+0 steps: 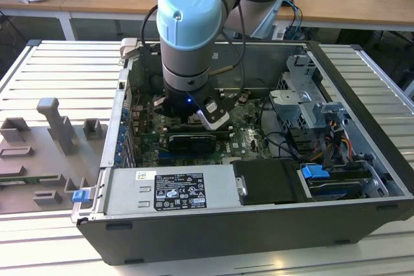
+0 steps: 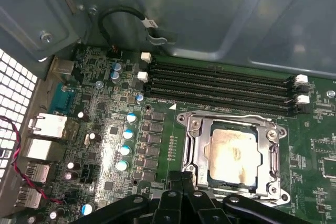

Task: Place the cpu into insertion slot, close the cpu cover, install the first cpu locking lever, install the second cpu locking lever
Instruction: 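Install the second cpu locking lever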

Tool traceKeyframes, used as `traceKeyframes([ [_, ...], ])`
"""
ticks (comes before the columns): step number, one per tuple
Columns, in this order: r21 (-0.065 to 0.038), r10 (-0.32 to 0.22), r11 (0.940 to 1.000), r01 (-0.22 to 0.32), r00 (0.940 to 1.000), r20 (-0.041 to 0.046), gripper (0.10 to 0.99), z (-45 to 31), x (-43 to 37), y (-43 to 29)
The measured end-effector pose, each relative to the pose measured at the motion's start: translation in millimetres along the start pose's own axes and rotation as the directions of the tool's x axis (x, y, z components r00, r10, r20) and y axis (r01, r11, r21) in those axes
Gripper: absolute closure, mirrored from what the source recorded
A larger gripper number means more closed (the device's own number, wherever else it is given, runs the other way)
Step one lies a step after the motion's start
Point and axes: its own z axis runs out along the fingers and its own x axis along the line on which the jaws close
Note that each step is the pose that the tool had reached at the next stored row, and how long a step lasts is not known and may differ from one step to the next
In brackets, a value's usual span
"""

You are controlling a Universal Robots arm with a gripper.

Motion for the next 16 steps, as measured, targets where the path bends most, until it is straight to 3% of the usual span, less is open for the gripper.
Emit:
traceKeyframes([
  [8,-0.005,0.0,1.0,0.0,1.0,0.0006,0.98,-3.9,0.0,1.2],
  [16,-0.009,0.0,1.0,0.0,1.0,0.0014,0.98,-13.7,-0.5,4.6],
])
